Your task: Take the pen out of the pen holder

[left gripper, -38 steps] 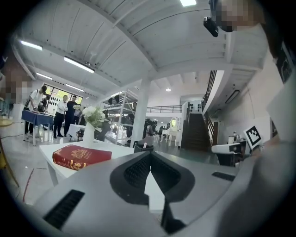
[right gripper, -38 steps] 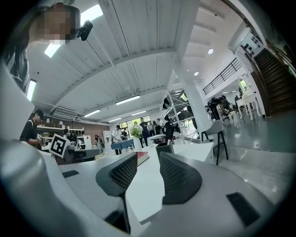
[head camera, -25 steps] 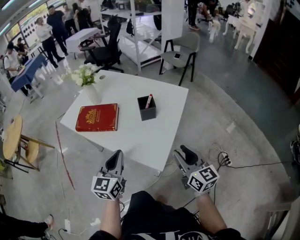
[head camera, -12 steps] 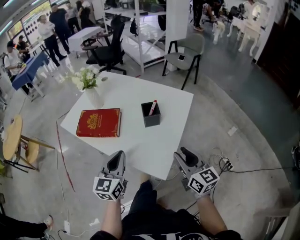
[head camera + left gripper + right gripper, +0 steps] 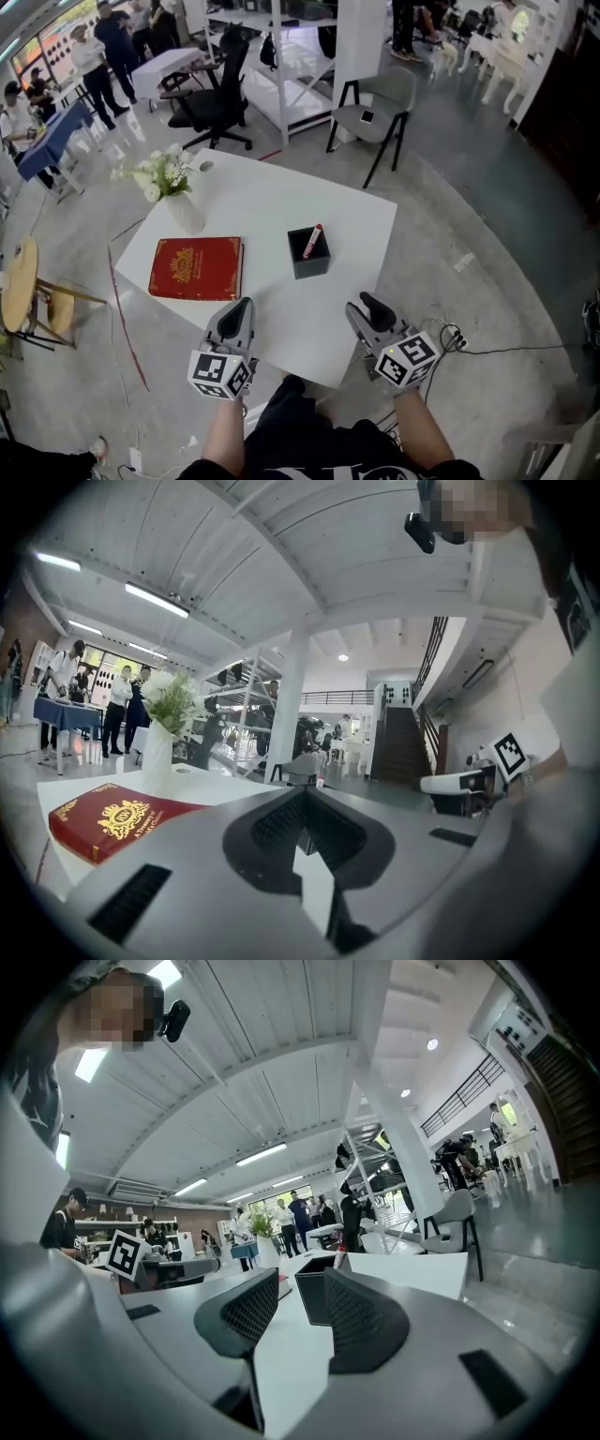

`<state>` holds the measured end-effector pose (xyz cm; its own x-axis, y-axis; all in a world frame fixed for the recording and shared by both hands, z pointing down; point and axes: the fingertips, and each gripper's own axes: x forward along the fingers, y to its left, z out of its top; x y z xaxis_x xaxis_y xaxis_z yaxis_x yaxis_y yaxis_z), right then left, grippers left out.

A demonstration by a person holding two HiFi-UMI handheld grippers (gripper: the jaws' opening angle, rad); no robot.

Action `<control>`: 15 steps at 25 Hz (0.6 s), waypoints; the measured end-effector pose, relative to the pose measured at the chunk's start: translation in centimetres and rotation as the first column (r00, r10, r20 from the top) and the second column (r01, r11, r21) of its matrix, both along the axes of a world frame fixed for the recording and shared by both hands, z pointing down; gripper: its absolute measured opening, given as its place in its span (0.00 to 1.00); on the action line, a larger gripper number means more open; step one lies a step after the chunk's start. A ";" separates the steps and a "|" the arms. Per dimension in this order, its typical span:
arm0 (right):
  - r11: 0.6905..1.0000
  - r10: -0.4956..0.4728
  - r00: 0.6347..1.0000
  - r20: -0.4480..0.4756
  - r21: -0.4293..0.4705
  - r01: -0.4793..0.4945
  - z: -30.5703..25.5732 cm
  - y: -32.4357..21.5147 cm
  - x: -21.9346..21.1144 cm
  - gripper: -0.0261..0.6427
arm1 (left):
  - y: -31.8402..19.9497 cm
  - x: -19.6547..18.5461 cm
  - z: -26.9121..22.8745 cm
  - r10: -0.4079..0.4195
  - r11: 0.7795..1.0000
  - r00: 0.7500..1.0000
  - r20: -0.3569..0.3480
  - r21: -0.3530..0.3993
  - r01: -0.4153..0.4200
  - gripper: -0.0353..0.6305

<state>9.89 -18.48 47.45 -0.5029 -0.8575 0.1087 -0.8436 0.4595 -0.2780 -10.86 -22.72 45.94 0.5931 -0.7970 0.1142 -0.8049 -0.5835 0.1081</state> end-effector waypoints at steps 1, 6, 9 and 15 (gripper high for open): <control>1.000 0.000 1.000 0.001 -0.003 0.000 0.0 -0.7 0.0 0.28 | -0.7 0.1 0.1 0.004 1.000 1.000 0.000 -0.003 -0.004 0.06; 1.000 -0.002 1.000 -0.002 -0.016 0.002 0.1 -3.7 -0.5 0.28 | -3.8 0.2 0.2 0.014 1.000 1.000 -0.003 -0.016 -0.014 0.06; 1.000 0.003 1.000 -0.003 -0.025 -0.003 0.0 -5.3 -0.6 0.28 | -5.5 0.4 0.2 0.027 0.999 1.000 -0.004 -0.021 -0.027 0.06; 0.999 0.028 1.000 -0.011 -0.038 -0.028 0.4 -8.5 -0.6 0.28 | -9.2 1.1 0.7 0.070 0.997 0.998 -0.011 -0.031 -0.070 0.06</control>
